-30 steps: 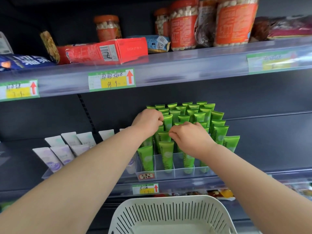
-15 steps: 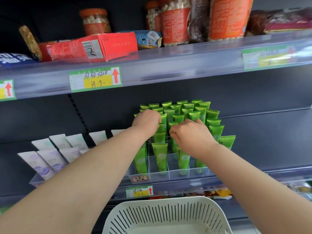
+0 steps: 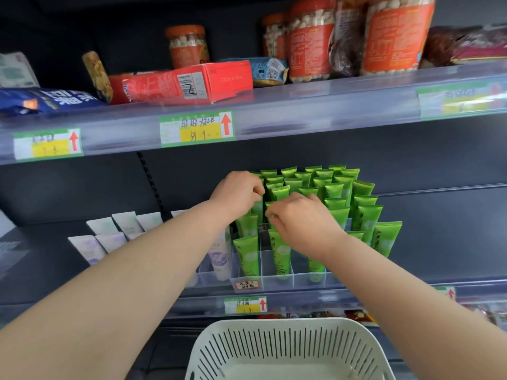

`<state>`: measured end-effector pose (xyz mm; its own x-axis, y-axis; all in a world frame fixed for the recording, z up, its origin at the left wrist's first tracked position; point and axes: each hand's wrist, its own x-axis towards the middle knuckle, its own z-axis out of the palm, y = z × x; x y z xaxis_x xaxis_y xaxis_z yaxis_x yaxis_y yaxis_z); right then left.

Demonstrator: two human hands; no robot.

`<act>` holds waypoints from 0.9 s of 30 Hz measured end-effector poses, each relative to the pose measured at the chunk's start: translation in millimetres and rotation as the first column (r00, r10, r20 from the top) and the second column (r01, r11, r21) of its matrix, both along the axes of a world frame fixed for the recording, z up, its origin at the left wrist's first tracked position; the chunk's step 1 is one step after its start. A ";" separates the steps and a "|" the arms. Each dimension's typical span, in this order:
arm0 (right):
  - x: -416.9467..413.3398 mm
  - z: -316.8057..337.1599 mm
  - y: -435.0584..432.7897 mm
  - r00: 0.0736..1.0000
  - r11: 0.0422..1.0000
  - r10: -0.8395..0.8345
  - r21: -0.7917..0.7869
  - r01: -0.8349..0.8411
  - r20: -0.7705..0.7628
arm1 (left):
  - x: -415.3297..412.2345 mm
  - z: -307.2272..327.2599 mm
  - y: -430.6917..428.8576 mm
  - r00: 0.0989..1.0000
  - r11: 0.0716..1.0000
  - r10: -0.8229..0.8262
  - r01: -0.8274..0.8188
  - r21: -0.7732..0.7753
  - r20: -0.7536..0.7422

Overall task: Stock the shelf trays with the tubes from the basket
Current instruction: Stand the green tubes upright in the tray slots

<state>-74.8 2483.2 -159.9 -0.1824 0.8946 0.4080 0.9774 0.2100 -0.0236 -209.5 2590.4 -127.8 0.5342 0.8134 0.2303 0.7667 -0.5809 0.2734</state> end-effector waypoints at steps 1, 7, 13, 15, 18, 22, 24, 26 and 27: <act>-5.5 -0.7 0.0 1.000 1.000 0.023 -0.012 -0.023 0.007 | -6.3 1.4 -1.4 1.000 1.000 0.001 -0.001 -0.010 0.007; -34.0 -7.3 2.4 0.994 0.990 0.090 -0.116 -0.082 0.069 | -28.7 -0.9 -9.3 0.992 0.997 -0.049 0.042 -0.063 -0.114; -42.1 -15.4 6.5 0.993 0.990 0.085 -0.122 -0.075 0.085 | -33.4 -15.5 -6.2 0.972 0.998 -0.031 0.019 -0.055 -0.231; -40.8 -17.5 6.3 0.993 0.990 0.080 -0.119 -0.069 0.086 | -32.7 -20.4 -3.9 0.975 0.999 -0.017 0.005 -0.054 -0.223; -38.2 -19.0 6.5 0.993 0.991 0.071 -0.117 -0.060 0.090 | -31.5 -24.6 -2.4 0.975 0.999 -0.011 0.003 -0.038 -0.220; -36.6 -17.6 6.4 0.996 0.988 0.066 -0.146 -0.057 0.055 | -30.9 -26.3 -1.0 0.972 0.999 -0.022 0.015 -0.031 -0.235; -36.2 -14.6 5.1 0.998 0.984 0.056 -0.174 -0.050 0.028 | -30.4 -22.8 -0.8 0.979 0.998 -0.022 0.010 -0.060 -0.202; -33.7 -12.6 3.7 0.999 0.985 0.047 -0.167 -0.045 0.003 | -29.6 -18.2 0.4 0.992 0.997 -0.007 -0.004 -0.080 -0.128; -31.6 -12.1 3.8 0.999 0.987 0.041 -0.155 -0.041 -0.007 | -29.1 -16.3 1.7 0.996 0.998 0.011 -0.017 -0.065 -0.089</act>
